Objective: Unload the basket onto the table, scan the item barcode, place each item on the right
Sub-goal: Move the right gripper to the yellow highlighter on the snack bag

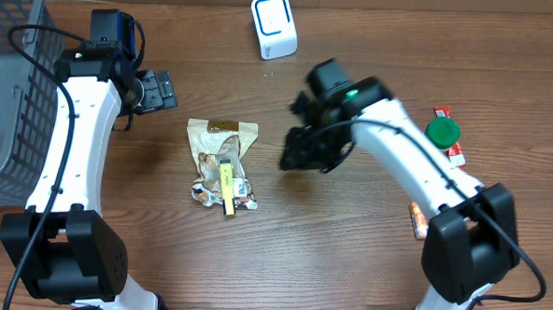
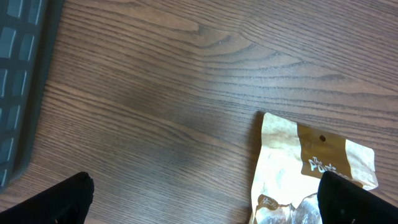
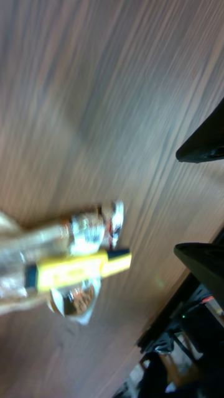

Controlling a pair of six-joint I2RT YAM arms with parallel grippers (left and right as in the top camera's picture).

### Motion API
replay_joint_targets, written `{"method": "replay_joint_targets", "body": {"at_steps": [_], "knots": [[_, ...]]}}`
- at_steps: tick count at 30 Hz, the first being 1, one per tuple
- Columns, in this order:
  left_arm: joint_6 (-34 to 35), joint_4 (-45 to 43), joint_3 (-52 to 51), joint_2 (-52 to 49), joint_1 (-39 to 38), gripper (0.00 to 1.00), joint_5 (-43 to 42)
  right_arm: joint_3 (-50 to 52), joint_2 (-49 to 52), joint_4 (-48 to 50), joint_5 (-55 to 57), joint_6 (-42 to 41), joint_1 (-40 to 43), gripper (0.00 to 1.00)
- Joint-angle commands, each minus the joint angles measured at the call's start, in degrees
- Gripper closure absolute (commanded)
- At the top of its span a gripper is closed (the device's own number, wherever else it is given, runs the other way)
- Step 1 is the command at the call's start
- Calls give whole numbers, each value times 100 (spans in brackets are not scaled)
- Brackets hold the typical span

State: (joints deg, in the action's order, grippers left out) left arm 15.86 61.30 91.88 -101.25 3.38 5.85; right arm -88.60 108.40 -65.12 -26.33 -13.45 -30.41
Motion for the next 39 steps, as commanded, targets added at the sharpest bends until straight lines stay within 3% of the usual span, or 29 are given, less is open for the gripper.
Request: {"method": "replay_joint_targets", "body": {"at_steps": [1,4,8,9,10,11,14,15,17,18,35,39], "knots": [[-129,-2,87,87,-50,0,28,184,0,400,588,-1161,-693,57],[-129,-4,87,87,-50,0,28,348,0,813,1622,-2011,-1331,57],[-129,-2,87,87,-50,0,28,396,7,1113,2907,-2256,-2083,47],[-129,-2,87,87,-50,0,28,396,7,1198,3121,-2256,-2262,37],[-129,-2,87,87,-50,0,28,396,7,1285,3235,-2256,-2398,14],[-129,-2,87,87,-50,0,28,396,7,1394,3276,-2258,-2522,0],[-129,-4,87,87,-50,0,28,396,7,1805,3213,-2253,-2828,0],[-129,-2,87,87,-50,0,28,396,7,1895,3239,-2256,-2896,8],[-129,-2,87,87,-50,0,28,396,7,2011,3259,-2319,-2957,35],[-129,-2,87,87,-50,0,28,396,17,2031,3318,-2496,-2970,38],[-129,-2,87,87,-50,0,28,396,1104,2310,3639,-2726,-2979,39],[-129,-2,87,87,-50,0,28,396,1121,2330,3639,-2726,-2979,50]]}}
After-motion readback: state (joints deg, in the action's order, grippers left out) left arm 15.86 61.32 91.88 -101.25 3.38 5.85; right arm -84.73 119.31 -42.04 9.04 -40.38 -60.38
